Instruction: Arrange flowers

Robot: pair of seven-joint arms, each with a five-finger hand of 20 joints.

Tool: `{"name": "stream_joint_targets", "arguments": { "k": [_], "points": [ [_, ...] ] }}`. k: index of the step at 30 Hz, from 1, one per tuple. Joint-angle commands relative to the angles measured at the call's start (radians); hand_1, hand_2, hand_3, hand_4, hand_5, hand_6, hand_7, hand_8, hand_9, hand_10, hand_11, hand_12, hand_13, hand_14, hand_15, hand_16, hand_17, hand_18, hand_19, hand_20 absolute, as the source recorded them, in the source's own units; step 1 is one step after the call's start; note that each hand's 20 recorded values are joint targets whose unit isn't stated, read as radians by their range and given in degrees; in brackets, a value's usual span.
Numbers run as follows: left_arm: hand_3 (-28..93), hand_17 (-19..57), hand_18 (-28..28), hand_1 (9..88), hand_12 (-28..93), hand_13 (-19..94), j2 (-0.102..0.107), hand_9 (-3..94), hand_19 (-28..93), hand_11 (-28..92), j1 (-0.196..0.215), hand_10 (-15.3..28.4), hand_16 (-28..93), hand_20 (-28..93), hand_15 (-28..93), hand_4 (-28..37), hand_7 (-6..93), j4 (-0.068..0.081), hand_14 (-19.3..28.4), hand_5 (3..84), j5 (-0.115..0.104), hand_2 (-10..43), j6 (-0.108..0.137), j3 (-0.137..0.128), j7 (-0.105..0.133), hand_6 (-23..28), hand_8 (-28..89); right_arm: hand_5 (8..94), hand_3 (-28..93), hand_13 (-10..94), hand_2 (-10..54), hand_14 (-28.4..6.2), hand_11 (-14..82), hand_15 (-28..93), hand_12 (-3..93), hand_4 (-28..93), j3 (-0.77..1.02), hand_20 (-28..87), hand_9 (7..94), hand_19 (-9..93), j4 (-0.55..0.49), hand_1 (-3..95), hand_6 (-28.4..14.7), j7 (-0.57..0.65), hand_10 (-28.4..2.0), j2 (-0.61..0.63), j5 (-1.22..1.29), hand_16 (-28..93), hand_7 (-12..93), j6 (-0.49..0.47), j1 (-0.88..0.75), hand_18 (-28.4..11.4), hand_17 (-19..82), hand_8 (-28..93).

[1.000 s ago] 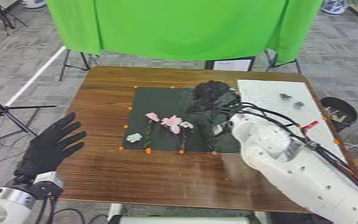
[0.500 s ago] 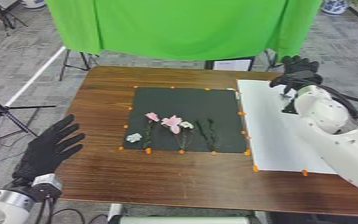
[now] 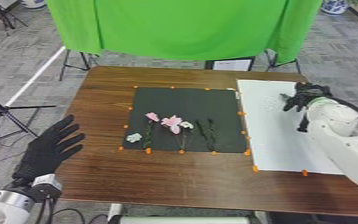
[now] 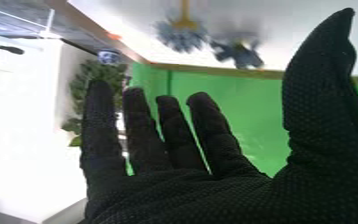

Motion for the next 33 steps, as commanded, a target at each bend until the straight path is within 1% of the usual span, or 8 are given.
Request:
{"name": "stream_joint_targets", "arguments": {
  "k": [1,7,12,16,18,23,26,33],
  "points": [
    [71,-11.7,18.7,23.4,17,15,-0.008,21.0,33,14,0.014,10.7,1,9,27,-28.3,16.3,-0.006,15.2,24.2,-0.002,-1.4,0.005,-0.002,0.0,3.5,-10,26.8,92,38,-9.5,-11.7,13.2,17,21.5,-28,-0.001,24,34.3,50,0.028,19.9,-6.8,0.041,-13.9,-0.002,0.002,24,26,-0.005,-0.005,-21.7,8,-13],
    [70,-11.8,18.7,23.6,17,15,-0.01,21.1,33,14,0.012,10.7,1,9,27,-28.3,16.5,-0.006,15.2,24.2,-0.001,-1.4,0.002,-0.001,-0.001,3.4,-10,36.0,91,53,-9.5,-6.4,19.8,28,18.9,-28,0.004,24,46.7,52,0.04,23.3,-4.2,-0.012,-10.5,0.005,0.034,19,31,0.078,-0.029,-18.5,11,-16],
    [71,-11.8,18.7,23.5,17,15,-0.01,21.1,33,14,0.012,10.7,1,9,27,-28.3,16.5,-0.005,15.2,24.2,-0.001,-1.4,0.003,0.0,0.0,3.4,-10,50.1,90,70,-9.5,-3.4,24.6,34,18.3,-28,-0.019,25,66.3,56,0.044,31.5,2.3,-0.058,-7.4,0.013,-0.006,20,37,0.164,-0.042,-14.8,18,-20],
    [70,-11.8,18.7,23.5,18,15,-0.011,21.1,33,14,0.011,10.7,1,9,27,-28.3,16.6,-0.005,15.2,24.2,-0.001,-1.3,0.001,-0.001,-0.001,3.4,-10,61.8,83,79,-9.2,-2.2,16.8,36,33.4,-28,-0.032,29,81.8,62,0.008,42.2,3.4,-0.076,-5.1,0.025,-0.021,29,45,0.25,-0.067,-14.0,23,-8],
    [70,-11.8,18.7,23.5,18,15,-0.011,21.0,33,14,0.013,10.7,1,9,27,-28.3,16.5,-0.006,15.2,24.2,-0.001,-1.2,0.002,-0.002,0.001,3.5,-10,69.1,83,85,-8.7,-2.2,17.9,40,38.0,-28,-0.012,32,88.6,65,-0.039,46.8,4.0,-0.103,-4.7,0.03,-0.015,29,46,0.271,-0.096,-13.6,25,-4],
    [70,-11.8,18.7,23.6,17,15,-0.009,21.1,33,14,0.016,10.7,1,9,27,-28.3,16.6,-0.007,15.2,24.2,-0.001,-1.1,0.003,-0.004,0.001,3.4,-10,71.5,85,85,-9.4,-2.3,18.8,44,40.2,-28,-0.005,34,90.4,67,-0.218,47.0,3.8,-0.2,-4.7,0.01,-0.019,29,46,0.334,-0.152,-14.1,25,-2],
    [70,-11.8,18.7,23.5,17,15,-0.01,21.1,33,14,0.005,10.7,1,9,27,-28.3,16.6,-0.002,15.2,24.2,-0.002,-1.2,-0.003,0.006,-0.006,3.4,-10,71.7,85,85,-9.5,-2.3,19.1,45,40.5,-28,-0.026,34,90.5,68,-0.299,46.6,3.8,-0.276,-4.5,-0.025,-0.032,29,46,0.316,-0.157,-14.3,26,-2],
    [71,-11.8,18.7,23.5,17,15,0.001,21.0,33,14,-0.007,10.7,1,9,27,-28.3,16.5,0.002,15.2,24.2,-0.003,-1.2,-0.007,0.014,-0.01,3.4,-10,71.8,85,84,-9.5,-1.8,18.6,46,40.8,-28,-0.136,35,90.4,68,-0.367,46.2,3.7,-0.393,-4.6,-0.108,-0.065,30,45,0.278,-0.098,-14.4,26,-2]
  ]
}}
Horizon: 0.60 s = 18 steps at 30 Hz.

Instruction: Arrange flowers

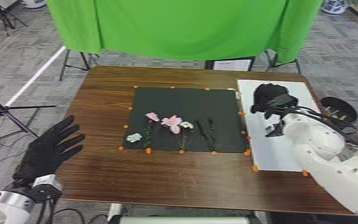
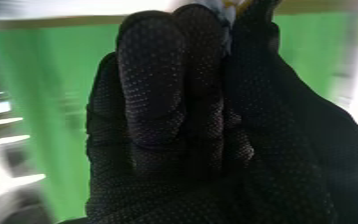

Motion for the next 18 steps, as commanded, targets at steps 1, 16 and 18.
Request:
{"name": "stream_joint_targets", "arguments": {
  "k": [1,16,18],
  "points": [
    [71,-11.8,18.7,23.5,17,15,0.004,21.0,33,14,-0.01,10.7,1,9,27,-28.3,16.5,0.003,15.2,24.2,-0.002,-1.2,-0.007,0.01,-0.011,3.5,-10,71.7,85,84,-9.5,-1.8,18.5,45,40.8,-28,-0.136,35,90.3,68,-0.078,46.2,3.7,-0.101,-4.6,-0.131,-0.06,30,45,-0.018,0.078,-14.4,26,-2],
    [70,-11.8,18.7,23.6,17,15,0.007,21.0,33,14,-0.014,10.7,1,9,27,-28.3,16.3,0.006,15.2,24.2,-0.003,-1.1,-0.009,0.017,-0.016,3.5,-10,71.1,85,83,-9.5,-1.8,18.0,45,41.4,-28,-0.284,36,89.7,68,0.095,45.8,4.1,-0.07,-4.3,-0.215,-0.195,32,46,0.054,0.21,-14.7,25,-3],
    [70,-11.8,18.7,23.6,17,15,0.007,21.0,33,14,-0.017,10.7,1,9,27,-28.3,16.3,0.007,15.2,24.2,-0.002,-1.1,-0.009,0.019,-0.017,3.5,-10,71.0,85,83,-9.5,-1.7,17.9,46,41.6,-28,-0.289,36,89.6,68,0.11,45.8,4.1,-0.059,-4.3,-0.218,-0.211,32,46,0.059,0.215,-14.7,25,-3]
  ]
}}
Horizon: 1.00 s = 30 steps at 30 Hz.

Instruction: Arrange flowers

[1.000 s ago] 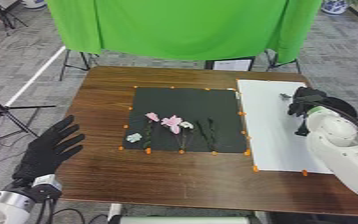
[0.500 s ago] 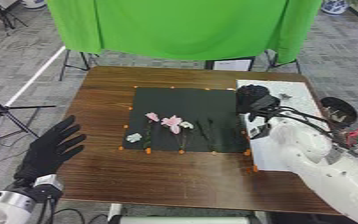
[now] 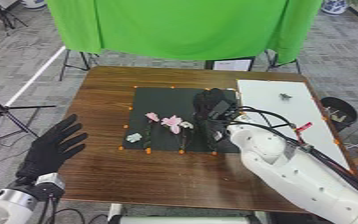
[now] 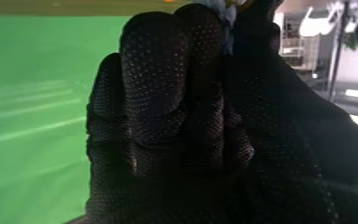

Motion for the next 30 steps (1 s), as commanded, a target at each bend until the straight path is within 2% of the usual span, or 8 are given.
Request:
{"name": "stream_joint_targets", "arguments": {
  "k": [1,5,8,13,22,25,26,30],
  "points": [
    [70,-11.8,18.7,23.6,17,15,0.002,21.0,33,14,0.0,10.7,1,9,27,-28.3,16.4,0.005,15.2,24.2,-0.003,-1.1,-0.009,0.005,-0.012,3.5,-10,70.9,85,83,-9.5,-1.5,17.7,46,42.0,-28,-0.011,36,89.4,68,0.057,45.8,4.1,0.041,-4.2,-0.009,-0.058,33,46,0.019,0.036,-14.7,25,-3],
    [71,-11.8,18.7,23.5,17,15,0.002,21.0,33,14,0.001,10.6,1,9,27,-28.3,16.4,0.005,15.2,24.3,-0.002,-1.2,-0.011,0.003,-0.012,3.5,-10,69.7,84,81,-9.5,-1.6,16.7,46,42.5,-28,0.0,36,88.5,68,0.059,43.6,4.1,0.043,-4.4,-0.01,-0.043,34,46,0.003,0.031,-14.9,25,-3],
    [71,-11.8,18.7,23.5,17,15,0.001,21.0,33,14,0.002,10.7,1,9,27,-28.3,16.5,0.006,15.3,24.2,-0.002,-1.2,-0.01,0.001,-0.011,3.5,-10,67.7,83,80,-9.5,-2.2,20.1,48,39.5,-28,0.008,37,85.6,67,0.058,40.0,3.4,0.043,-5.1,-0.014,-0.049,30,46,0.0,0.026,-15.3,24,-4],
    [71,-11.8,18.7,23.5,17,15,0.002,21.0,33,14,-0.004,10.6,1,9,27,-28.3,16.4,0.009,15.2,24.2,-0.001,-1.2,-0.013,0.004,-0.014,3.5,-10,64.3,83,75,-9.5,-2.8,31.6,50,26.8,-28,0.012,39,78.5,66,0.061,32.4,3.4,0.06,-7.1,-0.017,-0.06,28,42,-0.023,0.03,-16.4,22,-3],
    [71,-11.8,18.7,23.6,17,15,-0.001,21.0,33,14,0.001,10.7,1,9,27,-28.3,16.5,0.008,15.2,24.2,-0.001,-1.2,-0.011,0.002,-0.01,3.5,-10,61.8,86,69,-9.5,-3.6,35.1,54,26.3,-28,0.018,39,73.3,65,0.076,29.0,4.0,0.084,-7.1,-0.013,-0.067,26,40,-0.057,0.035,-17.7,19,-9],
    [71,-11.8,18.7,23.6,17,15,-0.003,21.0,33,14,0.003,10.7,1,9,27,-28.3,16.5,0.007,15.2,24.2,-0.001,-1.2,-0.011,0.0,-0.011,3.5,-10,61.4,87,68,-9.5,-3.6,35.7,55,26.4,-28,0.039,40,71.8,65,0.069,28.2,4.3,0.095,-7.2,-0.009,-0.064,26,40,-0.058,0.028,-17.9,19,-16],
    [70,-11.8,18.7,23.6,17,15,-0.005,21.0,33,14,0.003,10.7,1,9,27,-28.3,16.5,0.006,15.2,24.2,0.0,-1.2,-0.011,-0.001,-0.01,3.5,-10,60.6,88,67,-9.5,-3.7,36.2,56,26.7,-28,0.051,40,70.6,65,0.064,27.2,4.2,0.101,-7.4,-0.004,-0.055,25,40,-0.057,0.026,-18.0,19,-19],
    [70,-11.8,18.7,23.6,17,15,-0.007,21.0,33,14,0.01,10.8,1,9,27,-28.3,16.5,0.003,15.2,24.2,-0.001,-1.2,-0.006,-0.003,-0.006,3.5,-10,56.2,88,63,-9.5,-5.3,39.4,59,28.3,-28,0.12,41,64.8,65,0.044,21.3,2.7,0.12,-8.6,0.031,0.092,26,41,-0.032,0.014,-18.7,17,-20]
  ]
}}
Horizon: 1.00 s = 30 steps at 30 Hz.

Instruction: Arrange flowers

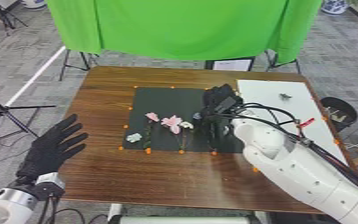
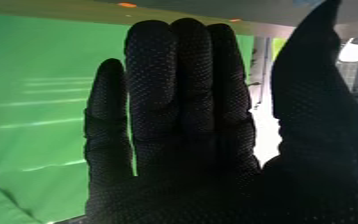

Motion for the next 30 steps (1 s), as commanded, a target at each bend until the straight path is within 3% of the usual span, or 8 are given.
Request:
{"name": "stream_joint_targets", "arguments": {
  "k": [1,3,7,9,13,20,27,30],
  "points": [
    [71,-11.8,18.7,23.5,17,15,-0.01,21.1,33,14,0.018,10.8,1,9,27,-28.3,16.5,-0.003,15.1,24.2,-0.001,-1.2,-0.005,-0.006,-0.002,3.5,-10,55.2,89,62,-9.5,-6.0,40.1,60,28.6,-28,0.114,41,63.7,66,-0.029,20.2,2.2,0.058,-8.9,0.058,0.177,26,41,0.038,-0.008,-18.9,17,-20],
    [71,-11.7,18.7,23.5,17,15,-0.012,21.1,33,14,0.021,10.7,1,9,27,-28.3,16.5,-0.005,15.2,24.2,-0.001,-1.2,0.001,-0.007,0.0,3.5,-10,52.3,91,56,-6.1,-8.2,42.9,64,29.9,-26,0.13,42,58.1,66,-0.012,18.6,0.7,0.117,-10.7,0.073,0.21,25,41,0.054,0.006,-19.7,16,-19],
    [70,-11.8,18.7,23.6,17,15,-0.015,21.1,33,14,0.023,10.7,1,9,27,-28.3,16.6,-0.007,15.2,24.2,0.0,-1.2,-0.001,-0.01,0.001,3.5,-10,36.4,93,38,-4.4,-10.3,36.3,59,27.5,-19,0.189,41,39.1,63,0.033,19.2,-1.5,0.258,-12.5,0.093,0.216,18,40,-0.127,0.035,-20.9,12,-19],
    [70,-11.8,18.7,23.6,17,15,-0.014,21.1,33,14,0.022,10.7,1,9,27,-28.3,16.6,-0.006,15.2,24.2,0.0,-1.2,0.0,-0.008,0.002,3.5,-10,26.9,93,28,-5.3,-11.5,21.7,39,26.9,-20,0.22,35,29.6,56,0.067,19.1,-3.0,0.317,-13.3,0.095,0.266,20,31,-0.266,0.056,-21.7,7,-14],
    [70,-11.8,18.7,23.6,17,15,-0.015,21.1,33,14,0.021,10.7,1,9,27,-28.3,16.5,-0.006,15.3,24.2,0.0,-1.2,0.0,-0.004,0.003,3.5,-10,16.0,91,16,-6.7,-14.7,0.2,-3,30.7,-23,0.244,21,17.3,43,0.147,18.9,-6.1,0.319,-13.8,0.112,0.303,38,16,-0.291,0.055,-22.1,-2,-7],
    [70,-11.8,18.7,23.6,17,15,-0.019,21.1,33,14,0.026,10.7,1,9,27,-28.3,16.4,-0.009,15.3,24.2,0.001,-1.2,0.003,-0.009,0.003,3.6,-10,15.1,90,16,-8.5,-14.9,-2.1,-8,31.1,-24,0.255,18,16.8,40,0.202,19.8,-6.0,0.303,-13.2,0.128,0.253,38,15,-0.313,0.03,-22.3,-4,-6],
    [70,-11.8,18.7,23.5,17,15,-0.017,21.0,33,14,0.024,10.7,1,9,27,-28.3,16.5,-0.008,15.2,24.2,0.0,-1.2,0.002,-0.006,0.004,3.5,-10,21.6,91,33,-9.5,-10.5,8.6,7,23.5,-27,0.24,16,27.4,42,0.243,21.0,-4.4,0.282,-10.4,0.134,0.259,25,24,-0.307,0.035,-21.9,1,-13],
    [71,-11.8,18.7,23.5,17,15,-0.015,21.0,33,14,0.023,10.7,1,9,27,-28.3,16.4,-0.008,15.3,24.2,0.0,-1.2,0.002,-0.006,0.004,3.5,-10,25.1,93,36,-2.2,-10.4,12.1,11,19.6,-28,0.256,16,34.9,43,0.245,19.9,-2.8,0.28,-10.2,0.135,0.28,18,28,-0.351,0.031,-22.2,1,-15]
  ]
}}
